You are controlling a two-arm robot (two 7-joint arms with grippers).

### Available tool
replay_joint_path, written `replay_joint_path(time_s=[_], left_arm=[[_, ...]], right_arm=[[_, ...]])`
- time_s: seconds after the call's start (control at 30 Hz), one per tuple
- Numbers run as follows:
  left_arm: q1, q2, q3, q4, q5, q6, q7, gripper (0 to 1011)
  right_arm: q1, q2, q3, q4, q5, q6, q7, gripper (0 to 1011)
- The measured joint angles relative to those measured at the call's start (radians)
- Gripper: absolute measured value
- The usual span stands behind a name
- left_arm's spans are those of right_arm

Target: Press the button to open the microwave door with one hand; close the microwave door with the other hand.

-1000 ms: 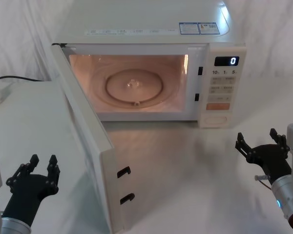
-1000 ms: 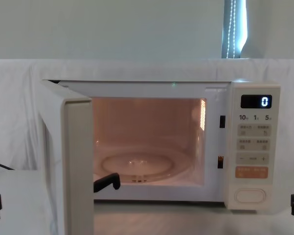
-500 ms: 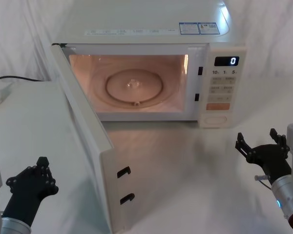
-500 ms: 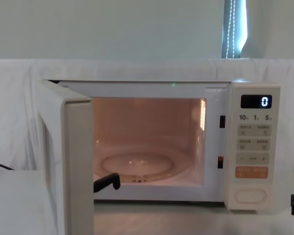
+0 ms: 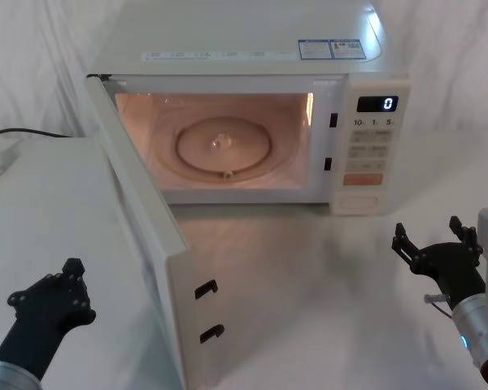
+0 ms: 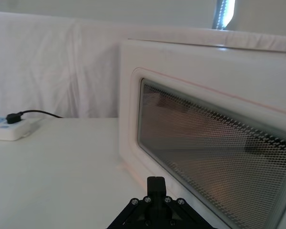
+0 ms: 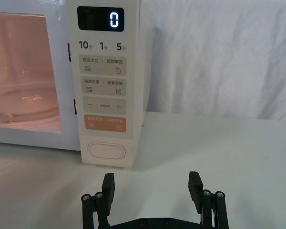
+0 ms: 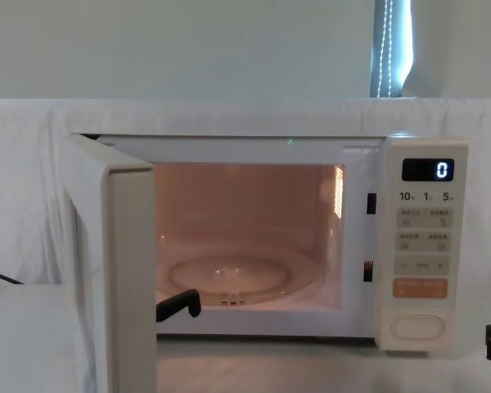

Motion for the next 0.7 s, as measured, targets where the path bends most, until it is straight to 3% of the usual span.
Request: replay_joint_path(time_s=[0.47, 0.7], left_arm=[[0.056, 0.087, -0.119, -0.142, -0.233, 0.137, -0.131, 0], [0.052, 0.131, -0.147, -0.194, -0.311, 0.182, -0.165, 0]], right_arm=[[0.0, 0.0, 0.0, 0.0, 0.0, 0.0, 0.0, 1002], [0.0, 0.0, 0.0, 0.0, 0.0, 0.0, 0.0, 1002]])
